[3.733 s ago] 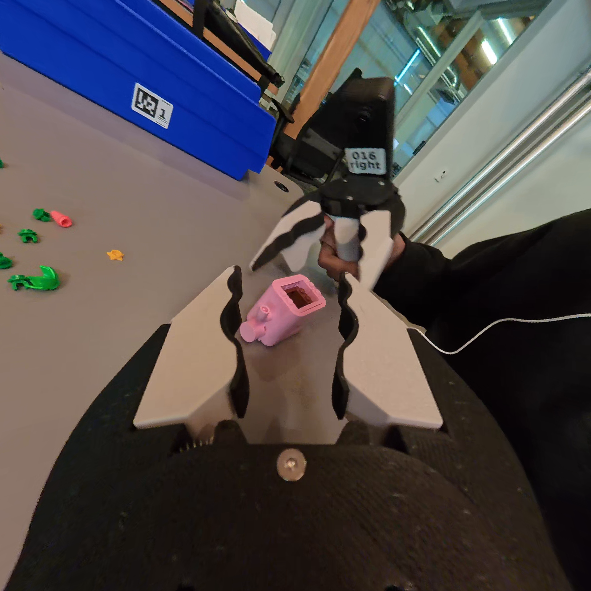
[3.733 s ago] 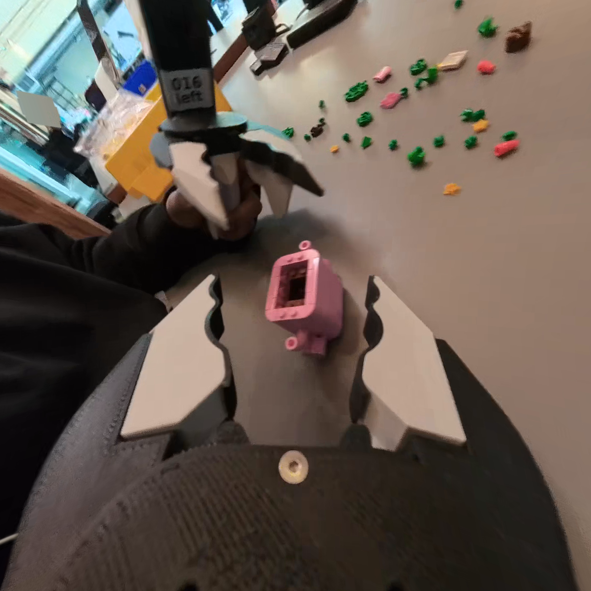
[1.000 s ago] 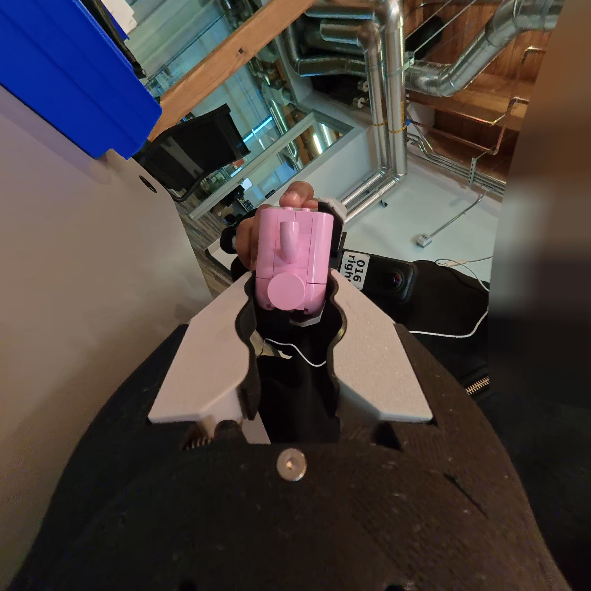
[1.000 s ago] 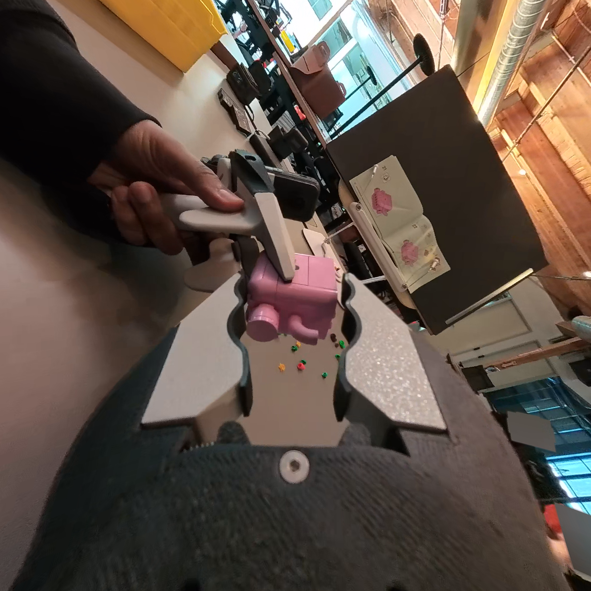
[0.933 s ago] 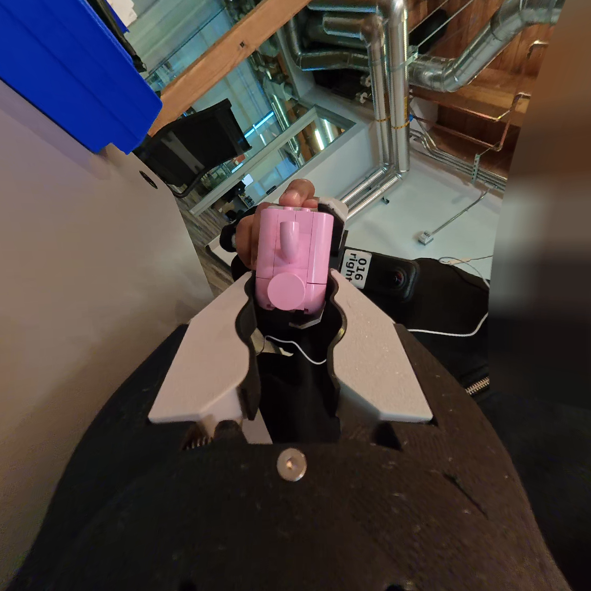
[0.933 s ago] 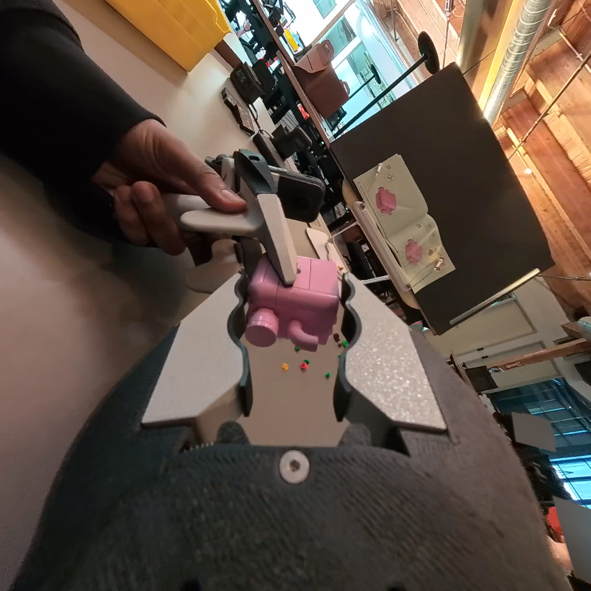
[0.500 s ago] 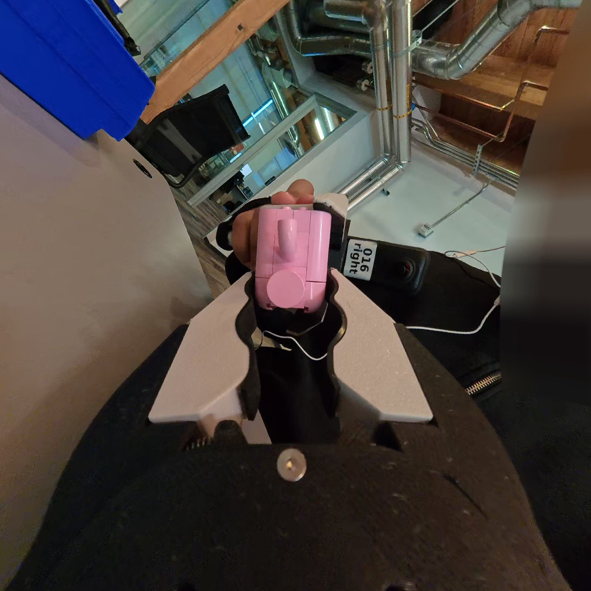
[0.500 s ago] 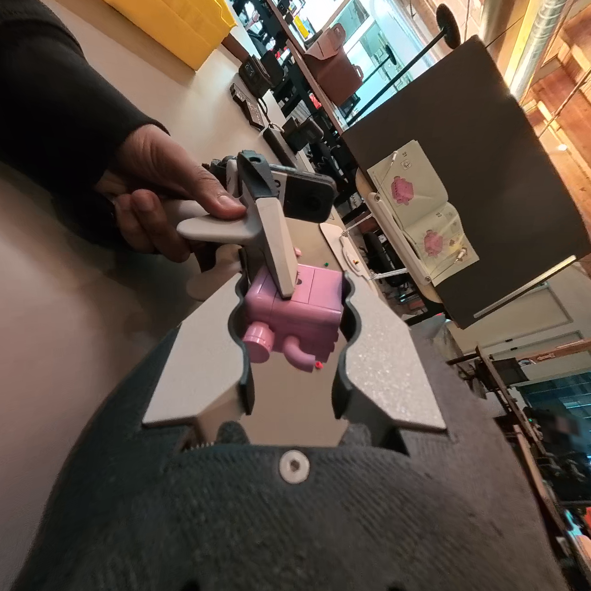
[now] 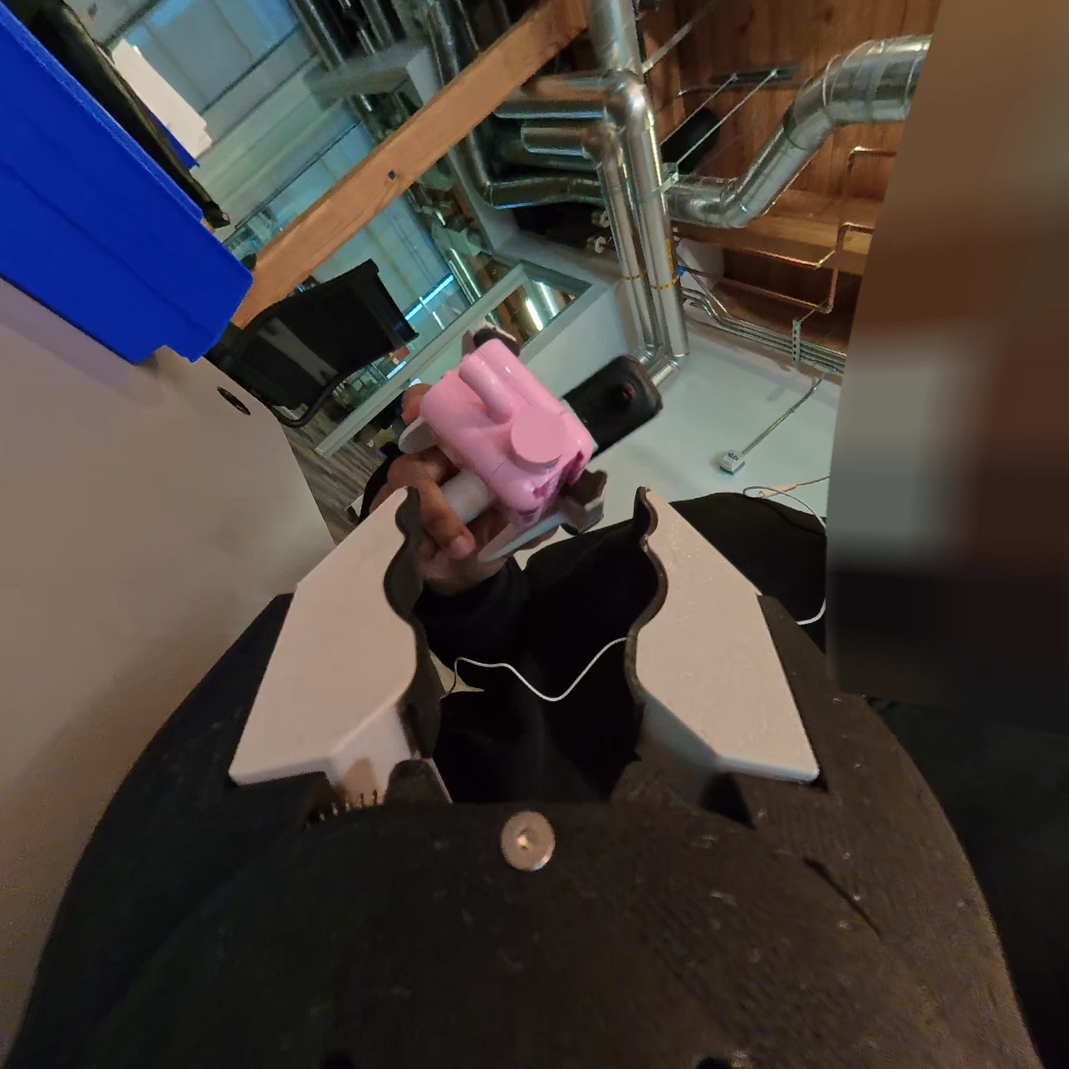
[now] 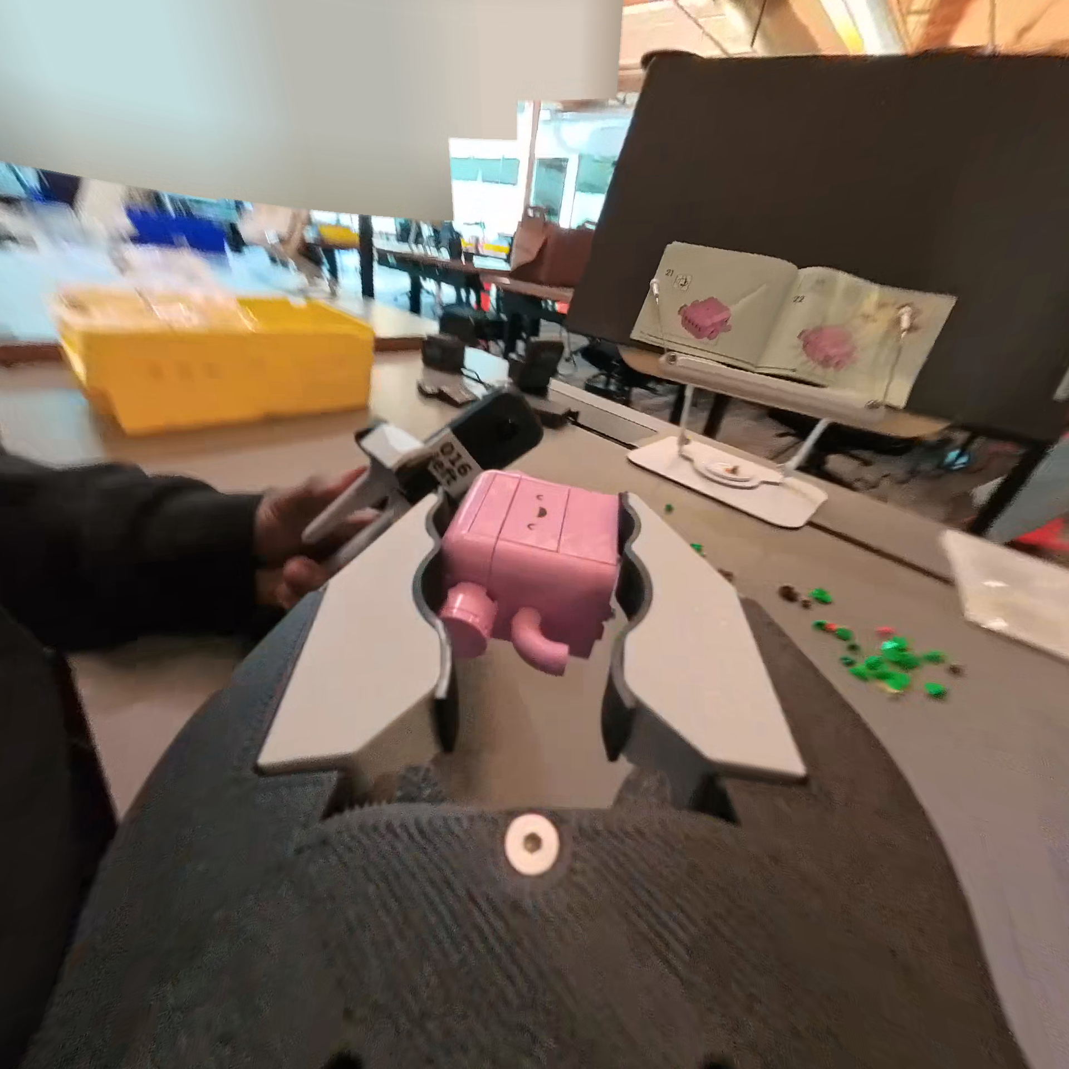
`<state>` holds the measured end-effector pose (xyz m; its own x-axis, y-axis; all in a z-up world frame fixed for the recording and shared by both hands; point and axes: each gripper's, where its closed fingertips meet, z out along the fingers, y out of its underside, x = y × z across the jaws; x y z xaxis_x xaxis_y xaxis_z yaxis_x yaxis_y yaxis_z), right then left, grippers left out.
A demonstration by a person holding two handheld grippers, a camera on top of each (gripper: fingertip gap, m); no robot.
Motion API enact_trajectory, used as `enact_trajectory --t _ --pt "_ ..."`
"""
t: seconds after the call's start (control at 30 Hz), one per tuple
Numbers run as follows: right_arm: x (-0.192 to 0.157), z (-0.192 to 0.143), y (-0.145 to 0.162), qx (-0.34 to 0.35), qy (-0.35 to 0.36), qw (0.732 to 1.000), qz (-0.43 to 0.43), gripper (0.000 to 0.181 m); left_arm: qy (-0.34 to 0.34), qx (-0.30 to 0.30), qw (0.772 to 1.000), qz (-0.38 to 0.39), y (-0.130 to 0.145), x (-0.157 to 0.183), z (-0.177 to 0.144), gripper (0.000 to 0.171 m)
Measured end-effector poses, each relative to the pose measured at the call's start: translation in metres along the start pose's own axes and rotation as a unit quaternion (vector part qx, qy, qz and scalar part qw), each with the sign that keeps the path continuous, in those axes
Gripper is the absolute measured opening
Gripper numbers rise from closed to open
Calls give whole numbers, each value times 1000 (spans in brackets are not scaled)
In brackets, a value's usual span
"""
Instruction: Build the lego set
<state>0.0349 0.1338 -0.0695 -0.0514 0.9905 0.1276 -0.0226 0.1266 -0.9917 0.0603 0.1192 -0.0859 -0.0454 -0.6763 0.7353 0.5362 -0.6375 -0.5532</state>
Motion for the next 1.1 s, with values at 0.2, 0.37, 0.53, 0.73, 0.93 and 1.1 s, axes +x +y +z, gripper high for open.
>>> enact_trajectory --t 0.2,0.37,0.53,0.73,0.93,1.1 --pt "-1 -1 -3 39 -73 978 192 57 9 7 1000 16 -2 6 1 70" --pt "4 1 5 45 -146 901 406 56 -101 57 985 126 -26 -6 -14 96" --pt "-2 1 27 -2 -242 750 615 59 -224 -46 917 327 -19 -12 -15 113" --pt "-29 4 58 -104 -269 709 644 57 -283 -175 839 430 20 -41 -9 71" --pt "-29 5 66 -126 -262 723 626 57 -256 -229 849 402 40 -44 -9 38" --pt "8 4 54 -80 -235 772 585 73 -304 -215 833 410 20 -50 -26 36"
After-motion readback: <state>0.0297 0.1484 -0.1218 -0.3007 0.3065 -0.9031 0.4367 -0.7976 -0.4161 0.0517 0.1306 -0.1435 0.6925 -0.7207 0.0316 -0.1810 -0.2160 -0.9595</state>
